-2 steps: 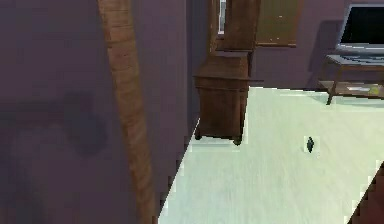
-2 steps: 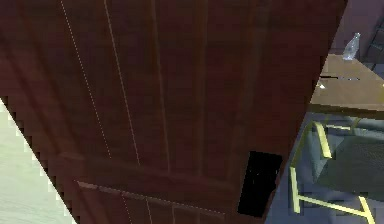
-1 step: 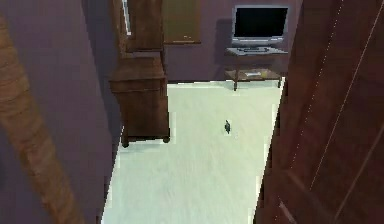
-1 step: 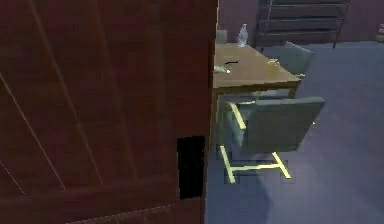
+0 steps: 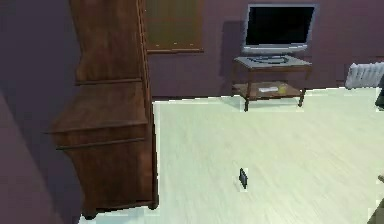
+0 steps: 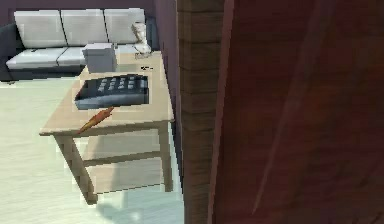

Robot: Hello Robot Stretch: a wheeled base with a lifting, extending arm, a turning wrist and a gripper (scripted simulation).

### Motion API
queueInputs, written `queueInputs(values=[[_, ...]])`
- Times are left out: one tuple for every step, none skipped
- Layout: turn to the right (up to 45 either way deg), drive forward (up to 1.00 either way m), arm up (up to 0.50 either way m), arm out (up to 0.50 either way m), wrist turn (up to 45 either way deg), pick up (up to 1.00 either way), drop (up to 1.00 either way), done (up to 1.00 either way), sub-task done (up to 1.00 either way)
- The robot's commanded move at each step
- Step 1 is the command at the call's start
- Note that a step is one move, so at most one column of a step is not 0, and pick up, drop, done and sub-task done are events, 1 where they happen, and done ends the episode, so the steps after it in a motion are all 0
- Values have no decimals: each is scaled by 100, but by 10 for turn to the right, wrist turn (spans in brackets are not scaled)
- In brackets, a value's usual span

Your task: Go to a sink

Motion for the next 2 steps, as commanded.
queueInputs(values=[[120, 0, 0, 0, 0, 0, 0, 0, 0], [0, 100, 0, 0, 0, 0, 0, 0, 0]])
